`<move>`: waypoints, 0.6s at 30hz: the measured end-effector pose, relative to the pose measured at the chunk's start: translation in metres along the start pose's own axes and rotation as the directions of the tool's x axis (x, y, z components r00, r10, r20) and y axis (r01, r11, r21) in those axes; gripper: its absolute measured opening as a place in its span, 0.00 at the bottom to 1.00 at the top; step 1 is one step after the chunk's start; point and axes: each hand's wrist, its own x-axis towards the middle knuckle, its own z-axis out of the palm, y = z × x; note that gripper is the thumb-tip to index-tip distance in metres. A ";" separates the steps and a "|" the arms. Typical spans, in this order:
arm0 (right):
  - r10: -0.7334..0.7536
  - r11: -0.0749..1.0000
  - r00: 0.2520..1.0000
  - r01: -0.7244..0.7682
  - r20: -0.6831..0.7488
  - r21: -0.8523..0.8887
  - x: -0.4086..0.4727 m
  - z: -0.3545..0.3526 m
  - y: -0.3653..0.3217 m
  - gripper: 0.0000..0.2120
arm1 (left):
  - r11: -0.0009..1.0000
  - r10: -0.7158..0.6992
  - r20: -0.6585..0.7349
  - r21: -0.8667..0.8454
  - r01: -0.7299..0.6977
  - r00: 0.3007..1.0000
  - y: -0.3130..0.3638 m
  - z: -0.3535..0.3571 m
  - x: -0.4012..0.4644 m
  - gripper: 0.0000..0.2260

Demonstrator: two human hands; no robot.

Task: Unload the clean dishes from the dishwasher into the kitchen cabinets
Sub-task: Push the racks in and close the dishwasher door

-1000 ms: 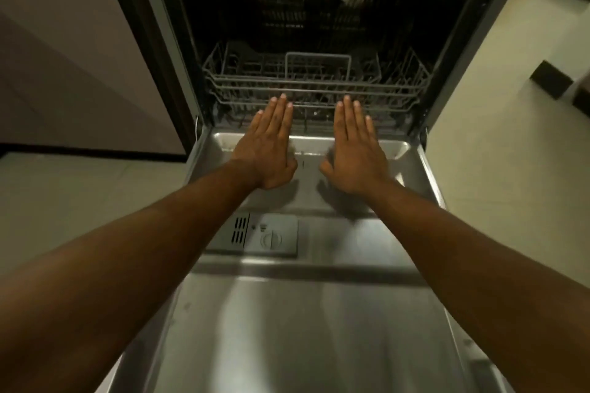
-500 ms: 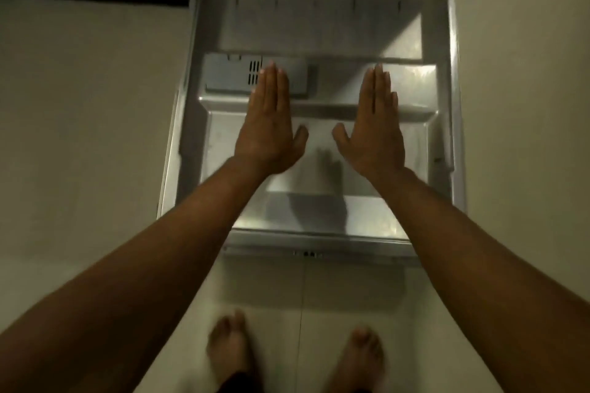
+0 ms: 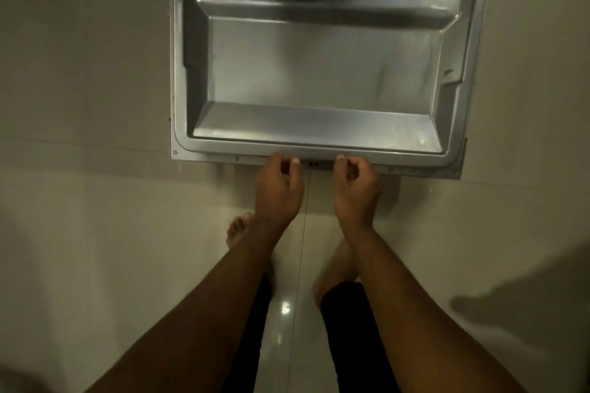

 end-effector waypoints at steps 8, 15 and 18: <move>0.691 0.500 0.638 -0.762 0.341 0.412 0.008 0.014 0.016 0.35 | 0.428 -0.650 0.424 -0.482 0.765 0.631 -0.027 0.006 0.015 0.30; 0.655 0.260 0.654 -0.667 0.380 0.698 0.038 0.031 0.019 0.31 | -0.094 -0.555 0.597 -0.737 0.670 0.579 -0.039 0.015 0.034 0.37; 0.653 0.227 0.666 -0.625 0.360 0.747 0.044 0.036 0.020 0.17 | -0.112 -0.528 0.560 -0.791 0.601 0.639 -0.046 0.021 0.040 0.33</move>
